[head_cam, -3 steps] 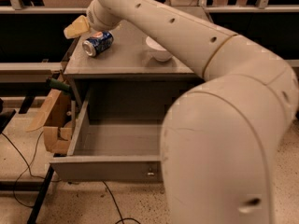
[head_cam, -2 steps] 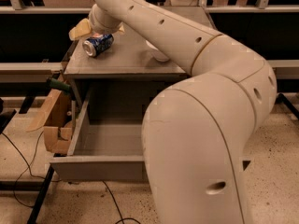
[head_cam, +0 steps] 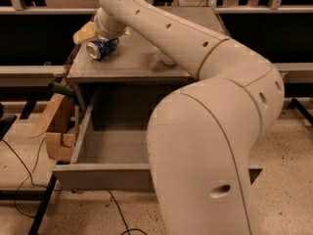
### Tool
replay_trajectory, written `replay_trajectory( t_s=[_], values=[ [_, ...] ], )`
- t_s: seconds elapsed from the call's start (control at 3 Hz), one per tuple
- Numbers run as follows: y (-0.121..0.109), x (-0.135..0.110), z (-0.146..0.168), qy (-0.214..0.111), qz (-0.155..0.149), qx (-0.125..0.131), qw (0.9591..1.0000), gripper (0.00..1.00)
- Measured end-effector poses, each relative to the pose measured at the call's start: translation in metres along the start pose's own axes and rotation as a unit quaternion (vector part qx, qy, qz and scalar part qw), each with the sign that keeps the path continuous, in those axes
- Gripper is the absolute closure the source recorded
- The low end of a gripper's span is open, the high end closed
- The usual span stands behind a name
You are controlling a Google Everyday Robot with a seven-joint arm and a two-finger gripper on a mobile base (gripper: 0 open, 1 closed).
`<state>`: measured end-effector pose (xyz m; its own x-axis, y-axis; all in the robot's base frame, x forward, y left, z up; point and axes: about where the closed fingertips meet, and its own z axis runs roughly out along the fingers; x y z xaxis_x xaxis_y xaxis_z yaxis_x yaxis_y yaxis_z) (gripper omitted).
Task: Place pepsi can into top drawer
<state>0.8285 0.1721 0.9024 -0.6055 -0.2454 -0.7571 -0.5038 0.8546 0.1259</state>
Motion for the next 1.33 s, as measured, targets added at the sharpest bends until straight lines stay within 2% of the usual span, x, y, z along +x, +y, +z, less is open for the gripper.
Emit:
replay_trajectory(
  t_s=[1.33],
  values=[
    [0.002,0.002,0.05,0.025,0.054,-0.036,0.9976,0.0]
  ],
)
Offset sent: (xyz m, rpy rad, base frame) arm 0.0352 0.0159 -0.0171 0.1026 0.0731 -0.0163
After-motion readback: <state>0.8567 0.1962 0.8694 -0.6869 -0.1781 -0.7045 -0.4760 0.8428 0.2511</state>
